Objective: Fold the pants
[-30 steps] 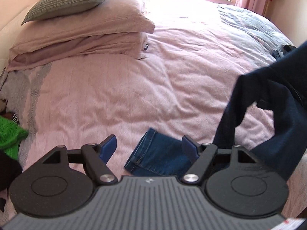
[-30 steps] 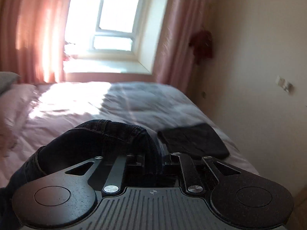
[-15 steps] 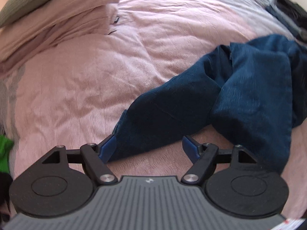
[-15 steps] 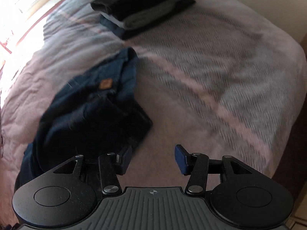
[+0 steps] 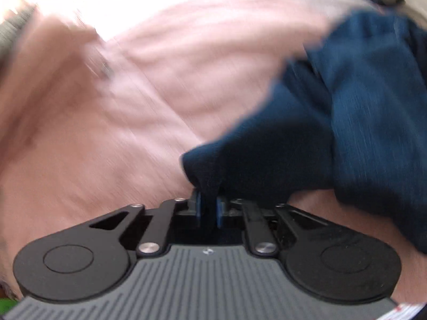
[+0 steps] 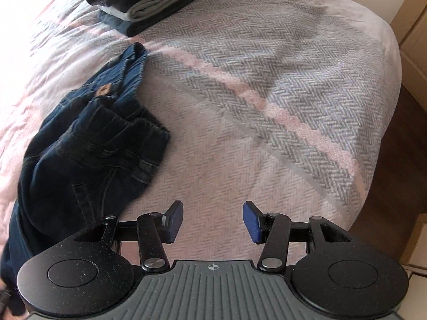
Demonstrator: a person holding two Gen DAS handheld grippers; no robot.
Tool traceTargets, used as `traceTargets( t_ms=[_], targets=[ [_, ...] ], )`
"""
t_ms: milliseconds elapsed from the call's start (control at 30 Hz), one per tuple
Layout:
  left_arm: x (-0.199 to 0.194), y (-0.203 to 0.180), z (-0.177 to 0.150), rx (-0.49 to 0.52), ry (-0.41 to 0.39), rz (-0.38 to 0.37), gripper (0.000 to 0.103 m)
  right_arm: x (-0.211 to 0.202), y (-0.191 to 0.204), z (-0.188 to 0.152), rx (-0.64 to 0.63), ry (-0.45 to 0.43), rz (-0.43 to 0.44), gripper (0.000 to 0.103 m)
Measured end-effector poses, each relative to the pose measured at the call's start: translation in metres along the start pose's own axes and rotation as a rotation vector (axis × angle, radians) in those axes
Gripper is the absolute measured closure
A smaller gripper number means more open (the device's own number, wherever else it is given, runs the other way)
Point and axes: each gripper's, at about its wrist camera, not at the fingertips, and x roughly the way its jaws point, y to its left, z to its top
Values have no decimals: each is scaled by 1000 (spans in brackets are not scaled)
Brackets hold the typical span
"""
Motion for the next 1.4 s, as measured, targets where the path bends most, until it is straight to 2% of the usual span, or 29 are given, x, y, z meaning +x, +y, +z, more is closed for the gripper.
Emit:
traceTargets(
  t_ms=[67,133,233,267,300,333,367,400,433,467,533,633,700,767,833,900,1000,1133,1233,1267,1300,1333,1367,1400],
  targets=[
    [-31,33,27,-65,-117,61,95,-1,5,-1,-7,-10,5,56],
    [-56,62,53,-69,-226,169,95,-3,10,0,-9,-24,20,56],
    [-74,95,84,-69,-322,308,93,-8,20,-1,-15,-47,66,56],
    [-74,104,91,-85,-330,356,88,-10,24,-1,-24,-54,84,56],
    [-69,114,98,-113,-312,408,81,-12,28,-1,-35,-61,104,56],
    [-61,125,102,-159,-272,457,53,-13,30,-2,-44,-67,123,56],
    [-51,135,102,-211,-218,477,30,-12,33,-4,-53,-69,141,56],
    [-41,144,99,-262,-169,461,29,-12,34,-5,-61,-68,150,56],
    [-35,148,92,-307,-133,438,38,-11,34,-7,-69,-66,160,56],
    [-31,147,83,-341,-101,413,38,-11,34,-8,-78,-64,168,56],
    [-31,133,59,-379,-56,306,36,-9,31,-13,-90,-65,172,56],
    [-40,81,17,-418,6,108,32,0,17,-14,-73,-39,154,56],
    [-53,31,-10,-431,42,-24,29,4,5,-11,-37,-14,144,56],
    [-65,-12,-27,-441,67,-134,20,8,-6,-5,-13,6,143,56],
    [-77,-53,-32,-423,77,-198,18,9,-13,0,-10,13,141,56],
    [-86,-91,-26,-351,59,-226,17,8,-18,3,-16,15,141,56],
    [-80,-128,6,-247,6,-209,17,7,-24,5,-37,7,153,56],
    [-55,-147,60,-201,-47,-183,18,9,-35,4,-46,13,139,56],
    [-25,-158,91,-191,-26,-148,19,12,-45,-1,-24,24,147,56],
    [-16,-162,97,-181,-21,-134,23,12,-48,-3,-23,27,152,56],
    [-8,-166,101,-168,-5,-116,27,13,-50,-5,-23,28,153,56],
    [2,-169,104,-152,14,-108,40,15,-52,-7,-22,30,151,56],
    [7,-170,105,-143,22,-131,67,17,-54,-8,-20,36,148,56],
    [9,-169,104,-142,25,-160,85,20,-55,-9,-16,43,148,56]
  ],
)
